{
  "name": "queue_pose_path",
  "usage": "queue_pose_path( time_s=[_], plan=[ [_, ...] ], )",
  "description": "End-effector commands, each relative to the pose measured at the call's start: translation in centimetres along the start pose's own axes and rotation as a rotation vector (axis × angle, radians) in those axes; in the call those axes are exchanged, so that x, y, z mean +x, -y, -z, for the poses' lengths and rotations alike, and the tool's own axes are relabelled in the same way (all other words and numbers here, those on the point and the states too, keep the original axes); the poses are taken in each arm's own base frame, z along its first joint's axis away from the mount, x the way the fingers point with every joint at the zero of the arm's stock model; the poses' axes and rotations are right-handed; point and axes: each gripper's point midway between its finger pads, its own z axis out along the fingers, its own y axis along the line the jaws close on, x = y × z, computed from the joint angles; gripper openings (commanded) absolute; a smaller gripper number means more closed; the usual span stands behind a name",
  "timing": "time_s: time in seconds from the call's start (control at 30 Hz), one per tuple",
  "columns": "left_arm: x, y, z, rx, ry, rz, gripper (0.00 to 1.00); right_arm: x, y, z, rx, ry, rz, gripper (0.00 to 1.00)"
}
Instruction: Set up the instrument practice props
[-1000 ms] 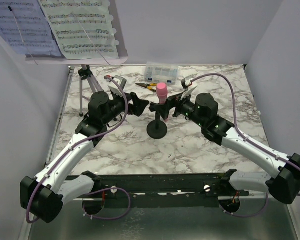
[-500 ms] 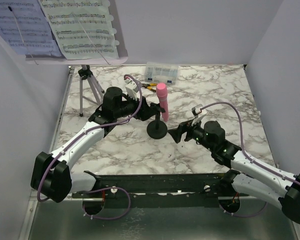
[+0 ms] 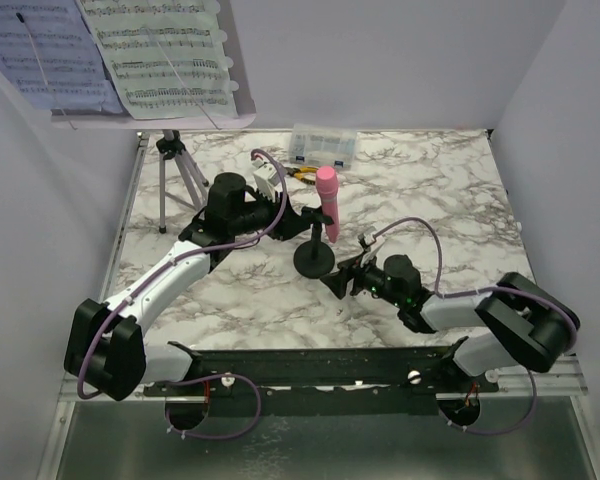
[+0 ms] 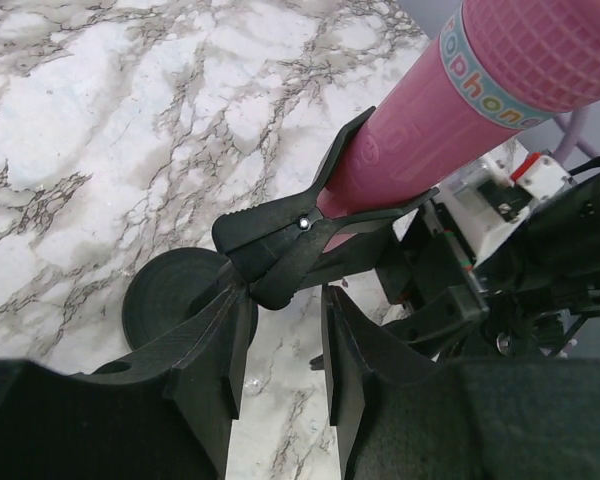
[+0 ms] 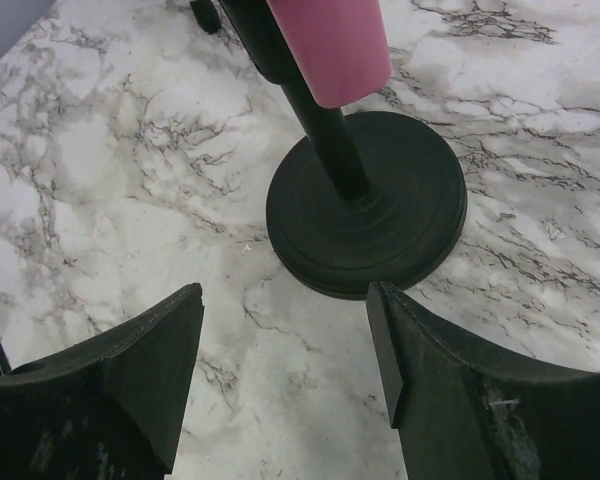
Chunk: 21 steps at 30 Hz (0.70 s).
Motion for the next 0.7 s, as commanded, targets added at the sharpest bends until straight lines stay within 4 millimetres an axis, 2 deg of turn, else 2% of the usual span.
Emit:
queue_pose_path(
  time_s=[0.0,0.2,0.37,0.53,0.67],
  plan=[
    [-1.4,1.2,0.3,0.047,0.033,-0.049,0.38,-3.7,-1.3,-2.3,-0.065,0.144,0.019,0.71],
    [-1.8,1.4,0.6,0.049,0.07,-0.074,0.4,-2.9,-1.5,-3.5,-0.096,0.169,0.034,0.69],
    [-2.0,0.8,0.3,0.034,0.112,-0.096,0.45,-2.2,-0.9,-4.5,-0.077,0.146,0.038,0.68],
    [-1.8,0.7,0.0,0.042,0.132,-0.107,0.45,-1.1,-0.5,-5.2,-0.062,0.119,0.019,0.67],
    [-2.2,0.6,-0.2,0.042,0.165,-0.114,0.41,0.0,1.0,-5.2,0.002,0.113,0.008,0.64]
  ],
)
